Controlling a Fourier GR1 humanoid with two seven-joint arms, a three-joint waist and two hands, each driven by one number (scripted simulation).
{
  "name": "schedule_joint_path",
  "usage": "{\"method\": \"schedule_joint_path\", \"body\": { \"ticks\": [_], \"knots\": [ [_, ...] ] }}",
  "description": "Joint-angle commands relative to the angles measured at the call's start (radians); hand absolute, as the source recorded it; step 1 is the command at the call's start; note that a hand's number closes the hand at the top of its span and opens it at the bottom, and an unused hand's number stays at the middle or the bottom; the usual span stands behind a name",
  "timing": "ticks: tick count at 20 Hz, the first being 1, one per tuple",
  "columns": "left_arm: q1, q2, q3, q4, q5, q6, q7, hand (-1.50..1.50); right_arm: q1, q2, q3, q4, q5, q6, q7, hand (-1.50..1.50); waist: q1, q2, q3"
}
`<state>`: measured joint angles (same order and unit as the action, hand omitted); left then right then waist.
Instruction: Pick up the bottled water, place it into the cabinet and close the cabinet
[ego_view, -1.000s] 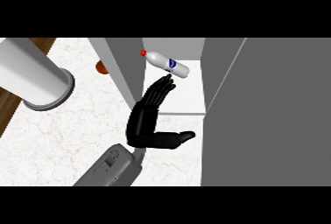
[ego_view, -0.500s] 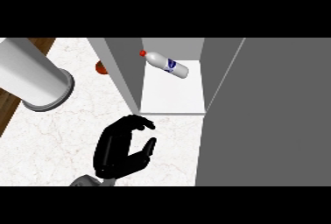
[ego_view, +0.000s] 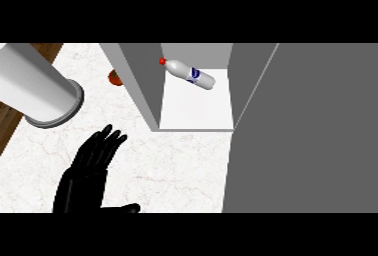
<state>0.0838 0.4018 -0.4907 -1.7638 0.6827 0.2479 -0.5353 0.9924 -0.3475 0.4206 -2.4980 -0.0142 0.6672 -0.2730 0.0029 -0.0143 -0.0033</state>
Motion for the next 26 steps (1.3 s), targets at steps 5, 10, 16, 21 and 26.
{"method": "schedule_joint_path", "body": {
  "ticks": [5,10,16,21,26],
  "knots": [
    [0.150,0.078,0.080,-0.120,0.103,-0.063,0.007,-1.50,-0.070,-0.065,0.189,-0.205,0.194,0.033,0.127,1.50,0.011,-0.004,-0.004],
    [0.200,0.144,0.151,-0.140,0.148,-0.113,0.009,-1.50,-0.153,-0.100,0.226,-0.205,0.196,0.028,0.183,1.50,0.044,-0.007,-0.012],
    [0.265,0.193,0.187,-0.160,0.175,-0.195,-0.013,-1.50,-0.131,-0.031,0.359,-0.126,0.116,-0.065,0.200,1.50,0.066,0.007,-0.013],
    [0.297,0.246,0.224,-0.186,0.211,-0.265,-0.004,-1.50,-0.166,-0.006,0.399,-0.081,0.067,-0.100,0.190,1.50,0.113,0.018,-0.011],
    [0.295,0.273,0.258,-0.170,0.222,-0.307,-0.010,-1.50,-0.232,-0.029,0.393,-0.057,0.067,-0.116,0.237,1.50,0.143,0.029,-0.014]
  ]
}}
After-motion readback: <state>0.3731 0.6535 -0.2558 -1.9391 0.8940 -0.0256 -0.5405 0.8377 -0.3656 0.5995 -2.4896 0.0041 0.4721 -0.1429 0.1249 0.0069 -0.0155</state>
